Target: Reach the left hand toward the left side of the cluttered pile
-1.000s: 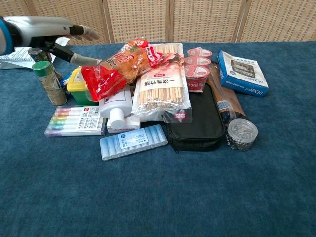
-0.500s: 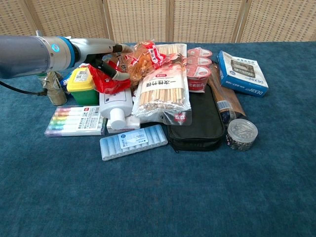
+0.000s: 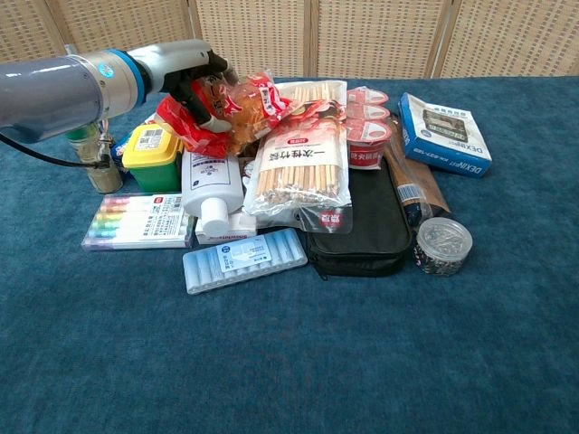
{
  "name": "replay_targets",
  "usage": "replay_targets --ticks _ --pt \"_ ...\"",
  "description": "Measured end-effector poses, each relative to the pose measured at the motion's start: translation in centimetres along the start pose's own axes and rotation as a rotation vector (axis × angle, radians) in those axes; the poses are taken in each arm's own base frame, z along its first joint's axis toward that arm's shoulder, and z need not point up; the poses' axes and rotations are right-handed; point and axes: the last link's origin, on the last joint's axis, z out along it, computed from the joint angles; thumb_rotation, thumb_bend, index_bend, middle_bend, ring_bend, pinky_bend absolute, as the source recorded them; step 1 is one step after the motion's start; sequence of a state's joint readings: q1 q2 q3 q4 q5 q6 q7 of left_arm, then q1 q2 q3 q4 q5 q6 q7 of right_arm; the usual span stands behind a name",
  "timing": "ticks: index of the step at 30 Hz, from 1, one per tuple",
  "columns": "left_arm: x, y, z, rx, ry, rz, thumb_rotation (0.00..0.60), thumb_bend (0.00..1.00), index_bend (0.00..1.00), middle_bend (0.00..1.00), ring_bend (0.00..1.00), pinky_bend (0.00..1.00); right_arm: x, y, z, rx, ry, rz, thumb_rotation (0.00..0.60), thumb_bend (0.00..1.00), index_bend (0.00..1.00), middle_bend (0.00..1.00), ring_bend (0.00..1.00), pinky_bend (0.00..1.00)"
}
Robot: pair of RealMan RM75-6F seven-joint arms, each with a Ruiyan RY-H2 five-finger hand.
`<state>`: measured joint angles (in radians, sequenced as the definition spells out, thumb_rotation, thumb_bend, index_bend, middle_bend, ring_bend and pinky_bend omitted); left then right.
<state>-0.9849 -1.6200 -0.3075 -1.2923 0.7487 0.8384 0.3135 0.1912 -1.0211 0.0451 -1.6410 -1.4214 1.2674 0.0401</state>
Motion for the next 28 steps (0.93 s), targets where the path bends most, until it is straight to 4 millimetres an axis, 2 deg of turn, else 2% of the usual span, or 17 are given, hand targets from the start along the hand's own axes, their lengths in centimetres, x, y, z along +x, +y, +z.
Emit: replay_targets --ticks 4,10,23,28 --pt "1.5 -0.8 -0.8 0.000 0.035 -0.050 0.600 0.37 0.53 0.51 0.85 0.32 0.0 -0.2 0.1 0.011 0.001 -0.002 0.468 0.27 0.00 0.10 0.00 0.00" --pt "4.9 -1.4 -2.8 -0.035 0.107 -0.111 0.600 0.36 0.50 0.48 0.81 0.26 -0.1 -0.5 0.3 0.027 -0.001 0.000 0.468 0.27 0.00 0.10 0.00 0.00" --pt "16.0 -0.5 -10.3 -0.188 0.386 -0.241 0.600 0.34 0.48 0.47 0.78 0.21 -1.2 -1.2 1.1 0.052 -0.021 0.013 0.469 0.27 0.00 0.10 0.00 0.00" --pt "17.5 0.0 -11.4 -0.235 0.436 -0.282 0.600 0.34 0.48 0.46 0.78 0.21 -1.2 -1.2 1.2 0.050 -0.025 0.010 0.467 0.27 0.00 0.11 0.00 0.00"
